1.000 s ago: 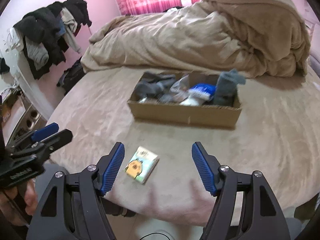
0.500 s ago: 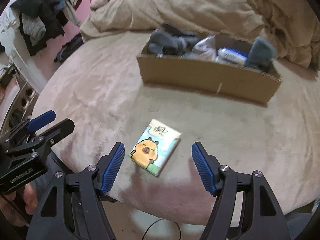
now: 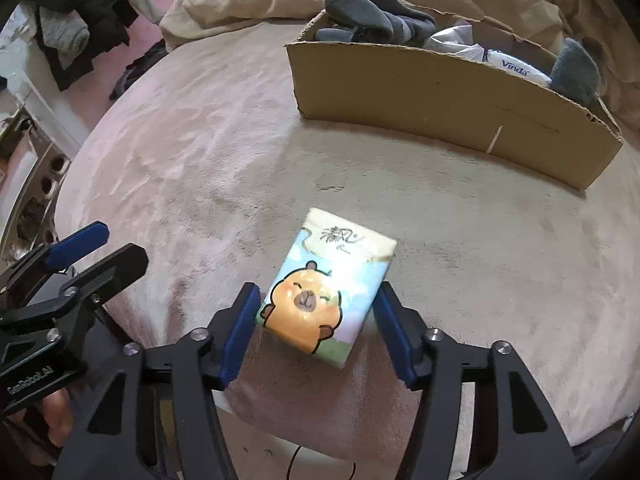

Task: Organize objects
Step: 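Grasp the cartoon tissue pack with the right tool, then lower the cartoon tissue pack into the box and open the right tool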

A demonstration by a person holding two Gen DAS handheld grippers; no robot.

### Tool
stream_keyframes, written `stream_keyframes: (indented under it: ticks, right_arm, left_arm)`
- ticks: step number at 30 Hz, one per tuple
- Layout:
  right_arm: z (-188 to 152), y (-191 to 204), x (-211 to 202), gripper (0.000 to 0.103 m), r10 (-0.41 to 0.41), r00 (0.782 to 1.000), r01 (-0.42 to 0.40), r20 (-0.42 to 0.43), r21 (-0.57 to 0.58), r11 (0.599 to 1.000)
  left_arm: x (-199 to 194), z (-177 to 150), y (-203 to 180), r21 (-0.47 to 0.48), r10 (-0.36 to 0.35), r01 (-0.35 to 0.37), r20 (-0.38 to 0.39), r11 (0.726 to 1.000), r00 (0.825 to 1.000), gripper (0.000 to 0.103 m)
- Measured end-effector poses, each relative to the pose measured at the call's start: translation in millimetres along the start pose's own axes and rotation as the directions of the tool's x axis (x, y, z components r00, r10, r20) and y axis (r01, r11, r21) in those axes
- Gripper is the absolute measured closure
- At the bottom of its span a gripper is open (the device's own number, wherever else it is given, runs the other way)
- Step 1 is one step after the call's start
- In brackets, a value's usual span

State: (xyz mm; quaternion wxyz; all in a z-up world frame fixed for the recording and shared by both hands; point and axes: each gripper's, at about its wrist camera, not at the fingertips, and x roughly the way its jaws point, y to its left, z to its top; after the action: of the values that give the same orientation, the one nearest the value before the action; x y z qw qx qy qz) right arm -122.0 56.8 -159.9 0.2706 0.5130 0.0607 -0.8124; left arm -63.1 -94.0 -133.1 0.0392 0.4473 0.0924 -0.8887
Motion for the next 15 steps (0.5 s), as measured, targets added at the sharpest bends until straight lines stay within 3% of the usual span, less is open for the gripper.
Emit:
stream_keyframes:
  ticks: [7,15]
  right_arm:
    - [-8,-20,-22,0.05,0.012,0.999,-0.013,0.031,0.014,1.0]
    - [-12,-62,-57,0.052,-0.029,0.995,0.024,0.099,0.045,0.999]
  left_arm:
    - [-4,0,-18,0.032,-0.007,0.007,-0.007,0.999,1.0,0.031]
    - [-4,4,-49,0.078,-0.033,0.035,-0.02,0.996,0.999,0.031]
